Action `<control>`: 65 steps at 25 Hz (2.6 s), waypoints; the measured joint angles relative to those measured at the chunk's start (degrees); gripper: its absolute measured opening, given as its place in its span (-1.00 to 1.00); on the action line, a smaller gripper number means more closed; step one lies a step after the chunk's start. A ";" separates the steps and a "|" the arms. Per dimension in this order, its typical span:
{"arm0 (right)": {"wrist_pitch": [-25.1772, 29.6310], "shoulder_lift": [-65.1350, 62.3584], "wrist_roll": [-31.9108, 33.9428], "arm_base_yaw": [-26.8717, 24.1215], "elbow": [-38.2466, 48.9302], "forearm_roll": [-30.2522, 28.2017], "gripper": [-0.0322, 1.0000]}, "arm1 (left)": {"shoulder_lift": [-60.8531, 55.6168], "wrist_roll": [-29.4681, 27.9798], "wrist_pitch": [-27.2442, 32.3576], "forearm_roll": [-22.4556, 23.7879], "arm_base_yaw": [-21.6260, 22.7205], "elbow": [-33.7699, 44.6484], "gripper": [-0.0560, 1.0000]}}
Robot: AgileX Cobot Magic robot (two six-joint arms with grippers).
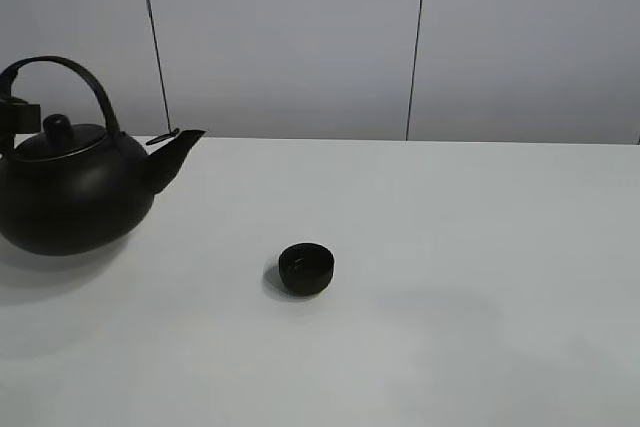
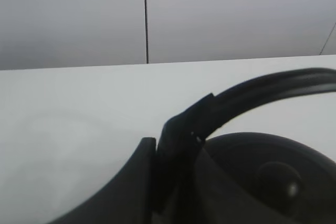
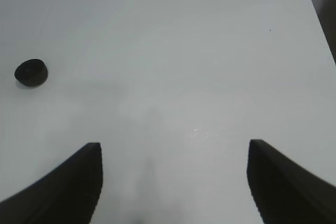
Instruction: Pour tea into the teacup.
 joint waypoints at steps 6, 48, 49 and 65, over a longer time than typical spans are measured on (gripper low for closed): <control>0.00 0.00 0.00 0.00 0.00 0.05 0.08 | 2.89 0.00 -5.42 0.32 0.30 3.19 -0.68; -0.01 0.00 0.00 0.00 0.00 0.05 0.08 | 6.01 3.07 -21.37 10.67 0.21 9.53 0.00; -0.01 0.00 0.00 0.00 0.00 0.05 0.08 | 4.83 3.00 -19.89 10.61 0.10 9.79 0.04; -0.01 0.00 0.00 0.00 0.00 0.05 0.08 | -29.00 -17.07 20.63 17.39 0.10 9.23 0.26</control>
